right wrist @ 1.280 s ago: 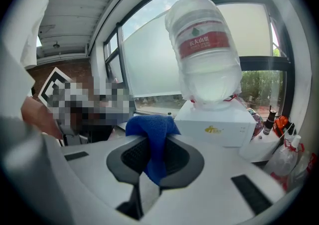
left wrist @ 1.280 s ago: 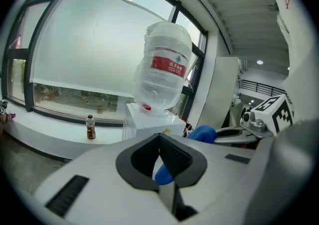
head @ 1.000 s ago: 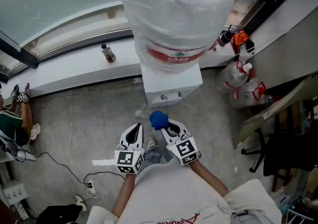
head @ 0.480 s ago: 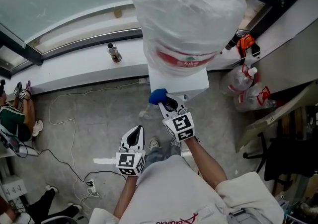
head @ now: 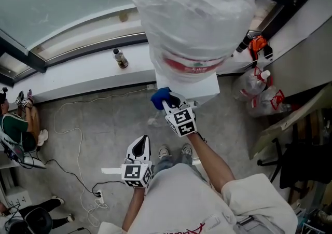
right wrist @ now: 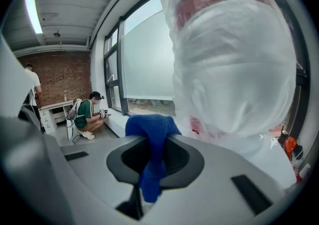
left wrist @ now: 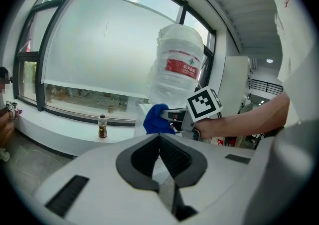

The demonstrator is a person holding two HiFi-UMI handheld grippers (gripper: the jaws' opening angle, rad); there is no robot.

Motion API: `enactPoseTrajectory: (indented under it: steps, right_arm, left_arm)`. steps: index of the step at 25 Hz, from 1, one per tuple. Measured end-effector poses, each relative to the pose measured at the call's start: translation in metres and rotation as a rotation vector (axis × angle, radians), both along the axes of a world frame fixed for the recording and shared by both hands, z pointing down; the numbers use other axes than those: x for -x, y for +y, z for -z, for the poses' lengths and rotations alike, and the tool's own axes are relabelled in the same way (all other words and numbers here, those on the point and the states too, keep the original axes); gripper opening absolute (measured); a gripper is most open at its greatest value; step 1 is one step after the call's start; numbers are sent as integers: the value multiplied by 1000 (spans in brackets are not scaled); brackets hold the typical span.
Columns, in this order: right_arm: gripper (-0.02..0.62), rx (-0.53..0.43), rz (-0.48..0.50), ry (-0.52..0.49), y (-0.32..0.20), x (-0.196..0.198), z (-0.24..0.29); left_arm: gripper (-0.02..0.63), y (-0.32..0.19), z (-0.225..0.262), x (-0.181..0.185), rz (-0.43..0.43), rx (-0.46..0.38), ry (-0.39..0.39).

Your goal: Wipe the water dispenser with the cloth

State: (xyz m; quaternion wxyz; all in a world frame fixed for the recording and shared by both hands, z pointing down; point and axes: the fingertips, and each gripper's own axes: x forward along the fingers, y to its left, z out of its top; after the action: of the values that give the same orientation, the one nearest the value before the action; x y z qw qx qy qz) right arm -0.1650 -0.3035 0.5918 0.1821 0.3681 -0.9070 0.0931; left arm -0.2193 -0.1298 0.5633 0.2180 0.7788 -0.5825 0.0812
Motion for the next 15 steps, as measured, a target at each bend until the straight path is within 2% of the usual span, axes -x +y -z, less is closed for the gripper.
enactPoseTrajectory:
  steps: [8,15]
  right_arm:
    - [54,20,-64,7,-6,-35,-7]
    - [54,25,-136,17,-11,-86,-8]
  left_arm:
    - [12,-6,4,-9,-20,-6,-3]
    - [12,-17,9,-40,-81,-20,-4]
